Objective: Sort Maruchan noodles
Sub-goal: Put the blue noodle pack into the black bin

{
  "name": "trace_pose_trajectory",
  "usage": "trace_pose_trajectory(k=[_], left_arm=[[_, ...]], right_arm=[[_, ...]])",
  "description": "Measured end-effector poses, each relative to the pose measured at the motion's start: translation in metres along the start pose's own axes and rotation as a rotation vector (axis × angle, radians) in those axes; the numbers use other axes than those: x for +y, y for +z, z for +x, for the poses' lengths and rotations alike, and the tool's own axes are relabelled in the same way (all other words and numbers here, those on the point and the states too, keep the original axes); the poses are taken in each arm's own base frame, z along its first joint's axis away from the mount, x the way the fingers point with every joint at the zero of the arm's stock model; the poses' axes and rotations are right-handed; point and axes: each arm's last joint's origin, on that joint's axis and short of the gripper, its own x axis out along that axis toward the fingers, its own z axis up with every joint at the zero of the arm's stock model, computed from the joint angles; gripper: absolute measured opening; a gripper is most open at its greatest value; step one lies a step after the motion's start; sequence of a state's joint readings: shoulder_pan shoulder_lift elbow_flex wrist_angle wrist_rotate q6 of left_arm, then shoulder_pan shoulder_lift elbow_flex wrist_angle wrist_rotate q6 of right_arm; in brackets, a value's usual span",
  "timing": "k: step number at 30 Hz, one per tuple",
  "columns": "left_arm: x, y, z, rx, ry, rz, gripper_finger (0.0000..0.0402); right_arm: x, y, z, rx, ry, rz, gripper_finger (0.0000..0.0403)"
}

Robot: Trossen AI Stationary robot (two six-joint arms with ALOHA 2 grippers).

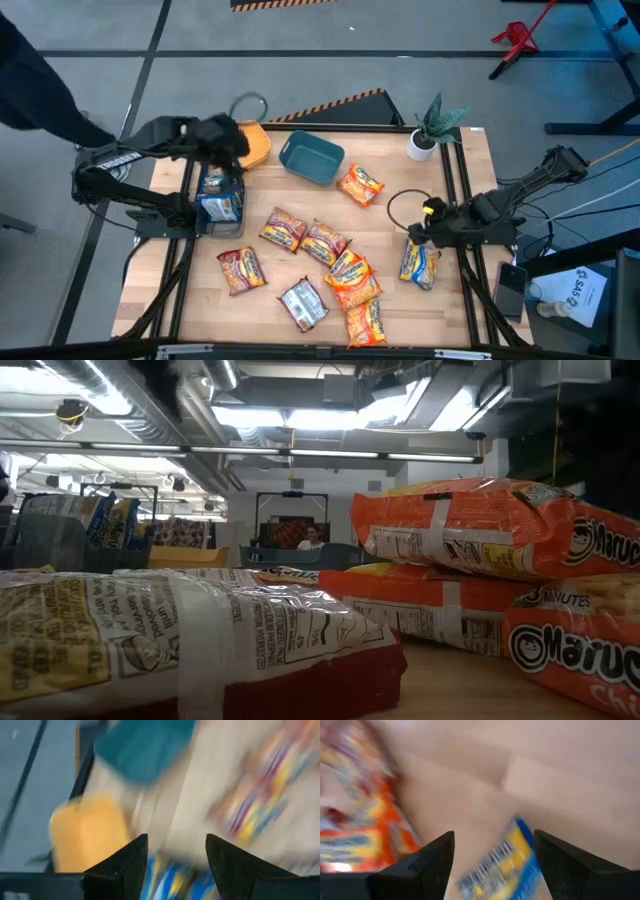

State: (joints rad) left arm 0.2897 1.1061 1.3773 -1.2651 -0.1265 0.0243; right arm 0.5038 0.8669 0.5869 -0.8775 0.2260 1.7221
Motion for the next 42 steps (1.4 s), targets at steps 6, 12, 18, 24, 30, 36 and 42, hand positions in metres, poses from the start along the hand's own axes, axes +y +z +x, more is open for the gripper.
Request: trace_pose_trajectory(k=[6,12,18,24,30,36,42], left_arm=[[0.002,0.037,-0.024,-0.385,-0.108,-0.214,0.0194],[-0.001,0.054,-0.026,-0.509,-0.234,-0.279,0.0194],[-0.006,0.059,-0.014,-0.465,-0.246,-0.275,0.0194],[-0.016,0.069,-0.001,-0.446,-0.307,-0.252,0.0194],[-0.026,0.072,0.005,-0.416,-0.393,-0.215,0.0194],[-0.026,0.073,0.004,-0.418,-0.404,-0.238,0.0194],[-0.028,0.077,0.016,-0.37,-0.422,-0.313,0.0194]], right_arm=[[0.012,-0.021,0.017,0.18,-0.061,0.13,0.0259],[0.001,-0.05,0.02,0.192,-0.186,0.248,0.0259],[-0.007,-0.068,0.017,0.207,-0.235,0.298,0.0259],[-0.004,-0.074,0.037,0.156,-0.305,0.301,0.0259],[0.017,-0.063,0.059,0.071,-0.165,0.371,0.0259],[0.037,-0.025,0.071,-0.142,0.008,0.414,0.0259],[0.058,0.031,0.08,-0.292,0.134,0.264,0.0259]])
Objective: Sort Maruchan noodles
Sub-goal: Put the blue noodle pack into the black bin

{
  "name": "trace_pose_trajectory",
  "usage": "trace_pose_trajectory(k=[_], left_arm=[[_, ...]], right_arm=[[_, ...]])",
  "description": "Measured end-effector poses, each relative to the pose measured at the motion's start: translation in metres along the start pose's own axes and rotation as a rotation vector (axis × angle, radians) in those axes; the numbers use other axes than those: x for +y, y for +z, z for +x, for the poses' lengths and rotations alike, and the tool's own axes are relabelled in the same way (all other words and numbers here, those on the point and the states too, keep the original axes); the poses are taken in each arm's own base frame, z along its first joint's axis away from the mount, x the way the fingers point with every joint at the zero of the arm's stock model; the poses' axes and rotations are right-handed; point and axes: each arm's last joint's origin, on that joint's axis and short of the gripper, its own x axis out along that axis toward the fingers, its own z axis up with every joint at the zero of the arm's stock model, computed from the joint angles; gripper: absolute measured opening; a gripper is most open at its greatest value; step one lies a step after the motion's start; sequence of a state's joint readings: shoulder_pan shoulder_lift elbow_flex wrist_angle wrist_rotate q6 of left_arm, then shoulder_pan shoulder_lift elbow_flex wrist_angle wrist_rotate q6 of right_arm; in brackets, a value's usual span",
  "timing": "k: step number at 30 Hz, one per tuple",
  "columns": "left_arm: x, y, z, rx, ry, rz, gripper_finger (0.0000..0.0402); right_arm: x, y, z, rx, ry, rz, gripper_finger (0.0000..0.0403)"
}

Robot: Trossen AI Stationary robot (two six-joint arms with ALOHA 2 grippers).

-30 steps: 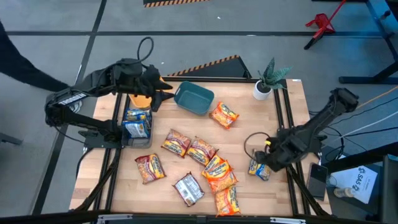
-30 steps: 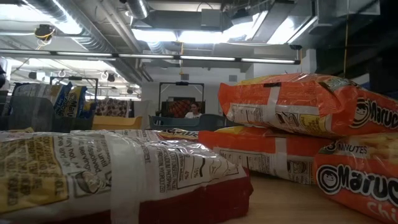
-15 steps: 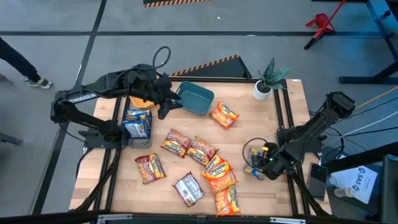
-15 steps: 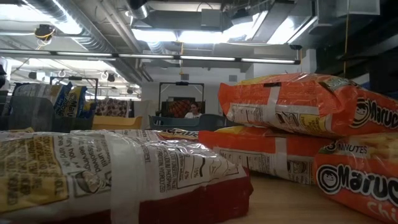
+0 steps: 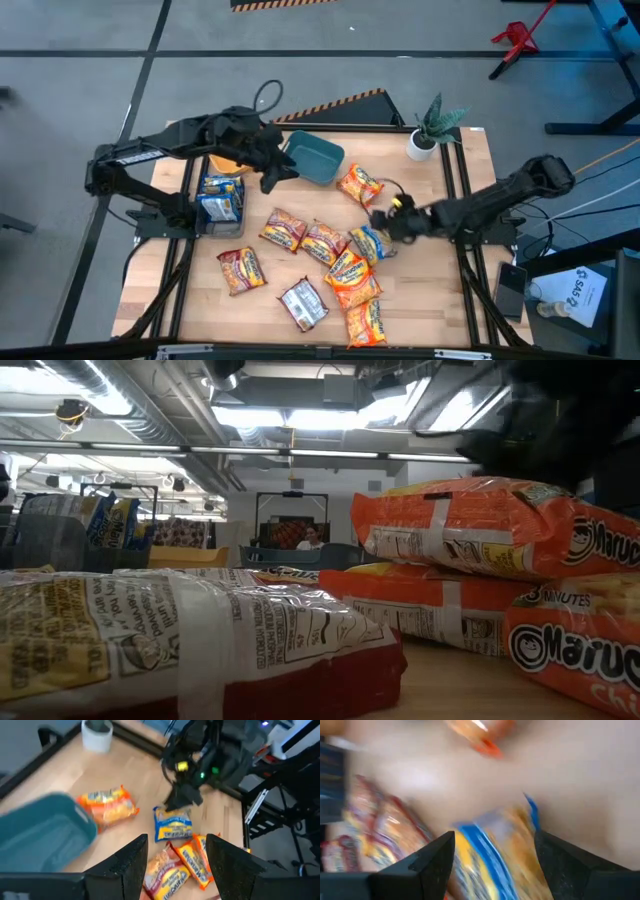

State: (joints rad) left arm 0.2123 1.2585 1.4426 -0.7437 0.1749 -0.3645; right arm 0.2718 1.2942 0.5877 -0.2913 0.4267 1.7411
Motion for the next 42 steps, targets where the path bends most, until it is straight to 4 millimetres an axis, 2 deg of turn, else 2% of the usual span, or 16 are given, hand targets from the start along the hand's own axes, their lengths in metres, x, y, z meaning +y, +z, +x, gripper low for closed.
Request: trace_pose_trajectory(k=[3,6,10,14,18,21,27,33,39,42], left_arm=[[0.001,0.001,0.014,0.016,0.003,-0.044,0.0194],[-0.001,0.002,0.032,0.028,-0.016,-0.046,0.0194],[-0.005,0.0,0.062,0.079,-0.105,-0.064,0.0194],[-0.007,-0.006,0.098,0.155,-0.178,-0.065,0.0194],[-0.007,-0.013,0.135,0.193,-0.228,-0.075,0.0194],[-0.001,-0.019,0.163,0.214,-0.258,-0.083,0.0194],[0.01,-0.039,0.217,0.296,-0.362,-0.132,0.0194],[0.022,-0.06,0.247,0.375,-0.353,-0.119,0.0194],[0.04,-0.075,0.267,0.433,-0.307,-0.151,0.0194],[0.042,-0.081,0.273,0.454,-0.301,-0.167,0.0194]], right_arm=[[0.014,0.019,0.006,-0.007,0.09,-0.067,0.0259],[0.024,0.02,0.001,0.074,0.12,-0.078,0.0259],[0.02,-0.003,-0.014,0.158,0.033,-0.073,0.0259],[-0.003,-0.027,-0.034,0.164,-0.169,-0.061,0.0259],[-0.018,-0.049,-0.051,0.143,-0.212,0.015,0.0259],[-0.026,-0.064,-0.052,0.135,-0.225,0.059,0.0259],[-0.03,-0.082,-0.034,0.112,-0.242,0.104,0.0259],[-0.021,-0.076,-0.013,0.05,-0.203,0.097,0.0259],[-0.012,-0.049,0.003,-0.009,-0.231,-0.007,0.0259],[-0.005,-0.035,0.012,-0.025,-0.228,-0.067,0.0259]])
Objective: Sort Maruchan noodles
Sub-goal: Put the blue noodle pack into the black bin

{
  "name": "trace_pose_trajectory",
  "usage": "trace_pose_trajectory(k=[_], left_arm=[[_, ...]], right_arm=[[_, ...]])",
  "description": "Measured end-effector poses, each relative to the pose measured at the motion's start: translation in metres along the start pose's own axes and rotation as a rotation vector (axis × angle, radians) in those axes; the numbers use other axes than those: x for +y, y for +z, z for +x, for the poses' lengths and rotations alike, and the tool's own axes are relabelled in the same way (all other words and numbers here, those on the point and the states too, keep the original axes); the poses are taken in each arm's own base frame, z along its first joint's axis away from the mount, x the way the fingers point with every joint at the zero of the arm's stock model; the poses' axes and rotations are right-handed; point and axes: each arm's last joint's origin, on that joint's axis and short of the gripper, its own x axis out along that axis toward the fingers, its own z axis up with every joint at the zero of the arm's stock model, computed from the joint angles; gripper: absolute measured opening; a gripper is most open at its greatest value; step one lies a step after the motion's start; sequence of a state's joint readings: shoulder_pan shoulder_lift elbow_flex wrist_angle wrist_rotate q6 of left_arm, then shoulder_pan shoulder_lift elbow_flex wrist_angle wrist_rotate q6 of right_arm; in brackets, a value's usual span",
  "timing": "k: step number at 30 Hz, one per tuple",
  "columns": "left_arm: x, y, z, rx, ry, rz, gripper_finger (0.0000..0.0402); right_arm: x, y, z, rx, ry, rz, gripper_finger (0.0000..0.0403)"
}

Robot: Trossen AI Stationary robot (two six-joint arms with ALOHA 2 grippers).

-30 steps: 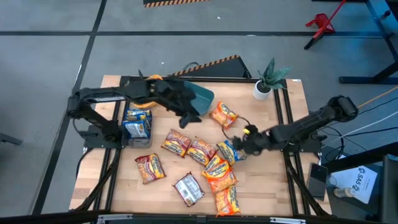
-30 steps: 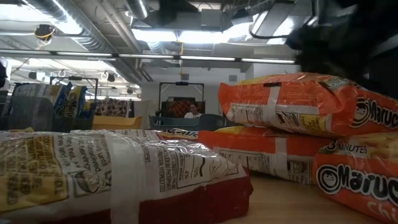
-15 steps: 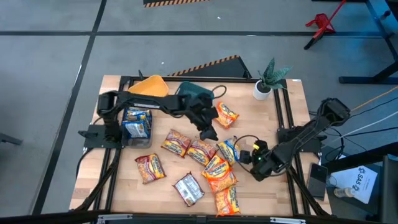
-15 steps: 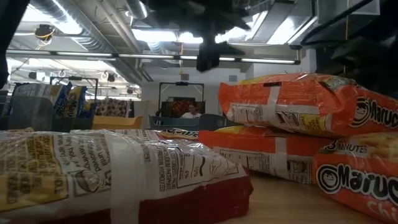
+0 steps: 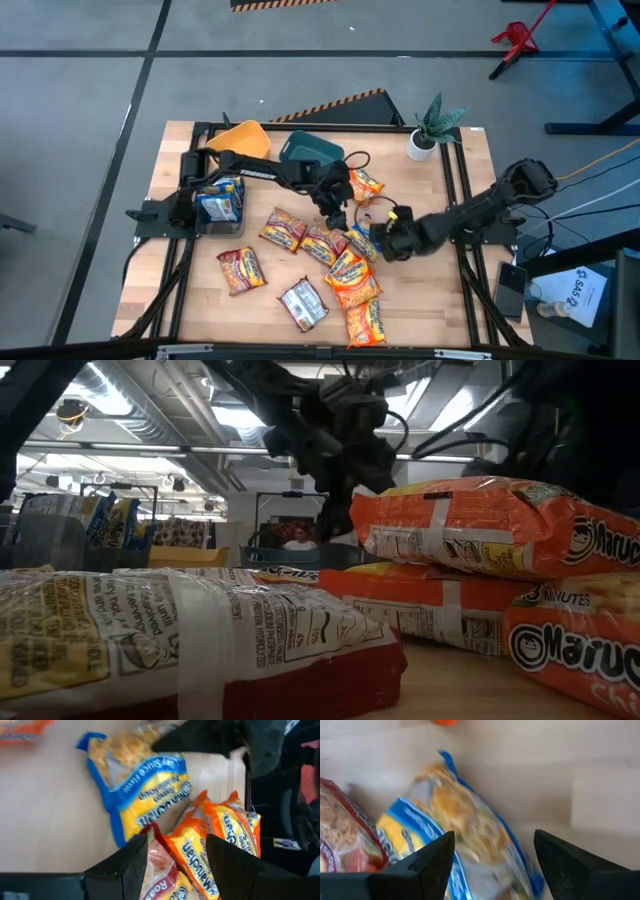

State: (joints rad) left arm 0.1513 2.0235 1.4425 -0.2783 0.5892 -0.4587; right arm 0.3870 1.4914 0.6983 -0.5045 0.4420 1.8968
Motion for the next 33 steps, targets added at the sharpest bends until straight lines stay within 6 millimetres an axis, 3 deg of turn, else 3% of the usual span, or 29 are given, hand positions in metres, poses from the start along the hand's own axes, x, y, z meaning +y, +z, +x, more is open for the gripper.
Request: trace_pose_trajectory(k=[5,8,13,19,26,33], left_arm=[[-0.001,-0.005,0.005,0.009,0.02,0.022,0.0194],[0.0,-0.008,0.006,0.023,0.007,0.016,0.0194],[0.003,-0.01,0.01,-0.022,-0.019,0.048,0.0194],[0.012,-0.015,0.015,-0.118,-0.036,0.023,0.0194],[0.028,-0.032,0.022,-0.176,0.04,-0.047,0.0194],[0.035,-0.036,0.023,-0.232,0.093,-0.06,0.0206]], right_arm=[[0.013,0.027,0.012,-0.044,0.023,-0.114,0.0259],[0.017,0.034,0.007,-0.014,0.062,-0.114,0.0259],[0.006,0.014,-0.017,0.032,0.074,0.003,0.0259],[-0.025,-0.02,-0.034,-0.031,0.006,0.18,0.0259],[-0.021,-0.034,-0.02,-0.026,0.032,0.192,0.0259],[-0.013,-0.04,0.001,-0.023,0.047,0.205,0.0259]])
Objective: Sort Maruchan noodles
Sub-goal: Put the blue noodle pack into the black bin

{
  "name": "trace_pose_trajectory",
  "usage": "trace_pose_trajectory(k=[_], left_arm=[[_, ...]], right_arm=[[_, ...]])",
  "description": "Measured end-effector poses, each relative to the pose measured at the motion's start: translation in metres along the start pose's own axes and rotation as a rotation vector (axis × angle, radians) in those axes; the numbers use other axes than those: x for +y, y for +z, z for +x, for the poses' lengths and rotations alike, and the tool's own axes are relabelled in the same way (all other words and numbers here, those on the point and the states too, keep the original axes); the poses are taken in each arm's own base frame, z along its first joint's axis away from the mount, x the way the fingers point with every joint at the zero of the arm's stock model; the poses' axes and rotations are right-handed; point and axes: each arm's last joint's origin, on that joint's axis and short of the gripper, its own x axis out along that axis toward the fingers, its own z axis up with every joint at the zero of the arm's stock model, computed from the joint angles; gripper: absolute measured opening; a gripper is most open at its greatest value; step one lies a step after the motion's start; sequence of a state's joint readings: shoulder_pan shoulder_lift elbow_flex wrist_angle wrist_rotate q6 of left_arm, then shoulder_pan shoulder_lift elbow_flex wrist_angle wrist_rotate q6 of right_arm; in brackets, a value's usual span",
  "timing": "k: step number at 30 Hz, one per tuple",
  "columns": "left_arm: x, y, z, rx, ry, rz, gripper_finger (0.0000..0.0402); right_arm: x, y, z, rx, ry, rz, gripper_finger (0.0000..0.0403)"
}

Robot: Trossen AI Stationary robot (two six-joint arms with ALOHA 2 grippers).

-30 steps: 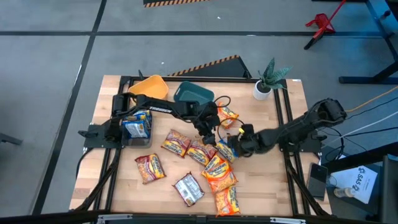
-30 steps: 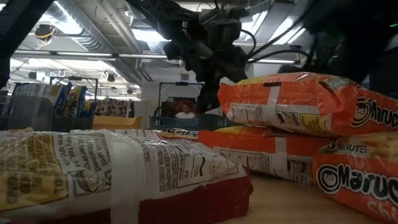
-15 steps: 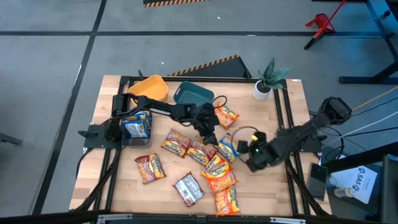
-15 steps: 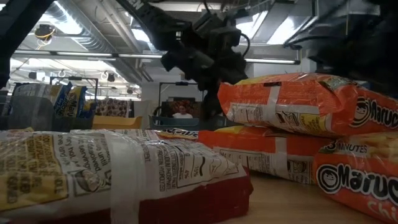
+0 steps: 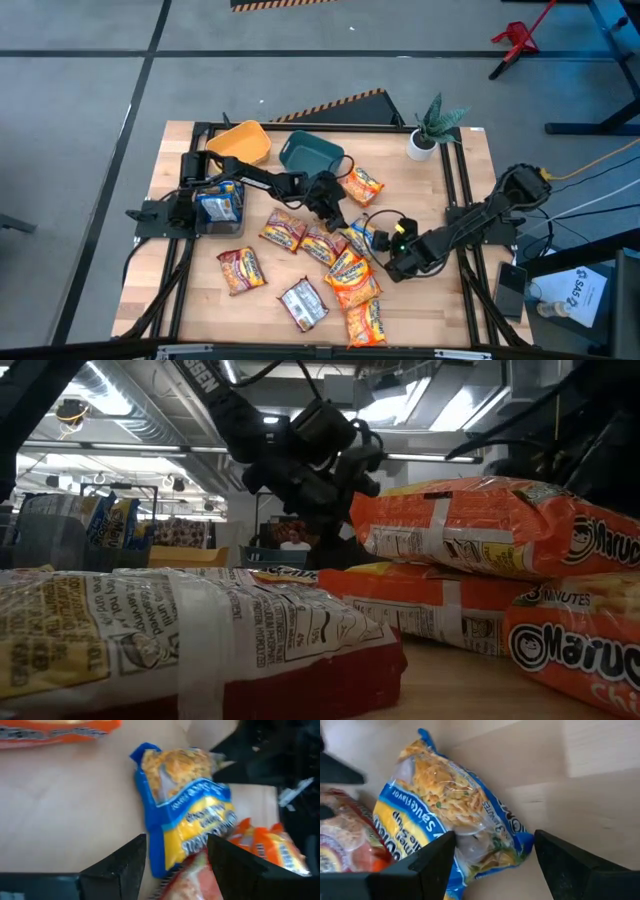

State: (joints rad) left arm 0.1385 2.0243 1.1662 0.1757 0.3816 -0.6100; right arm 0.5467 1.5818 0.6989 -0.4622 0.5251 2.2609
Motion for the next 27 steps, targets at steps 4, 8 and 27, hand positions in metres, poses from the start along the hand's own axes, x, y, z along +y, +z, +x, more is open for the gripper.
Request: trace_pose_trajectory(k=[4,8,27], left_arm=[[0.008,-0.003,-0.001,-0.009,0.032,-0.002,0.0228],[0.018,-0.011,-0.003,0.012,0.059,-0.054,0.0254],[0.027,-0.015,0.012,0.036,-0.065,-0.155,0.0266]], right_arm=[[0.006,0.004,0.006,-0.008,0.005,-0.023,0.0259],[0.013,0.009,0.011,-0.007,0.015,-0.059,0.0259],[0.046,0.048,0.037,0.052,0.045,-0.27,0.0259]])
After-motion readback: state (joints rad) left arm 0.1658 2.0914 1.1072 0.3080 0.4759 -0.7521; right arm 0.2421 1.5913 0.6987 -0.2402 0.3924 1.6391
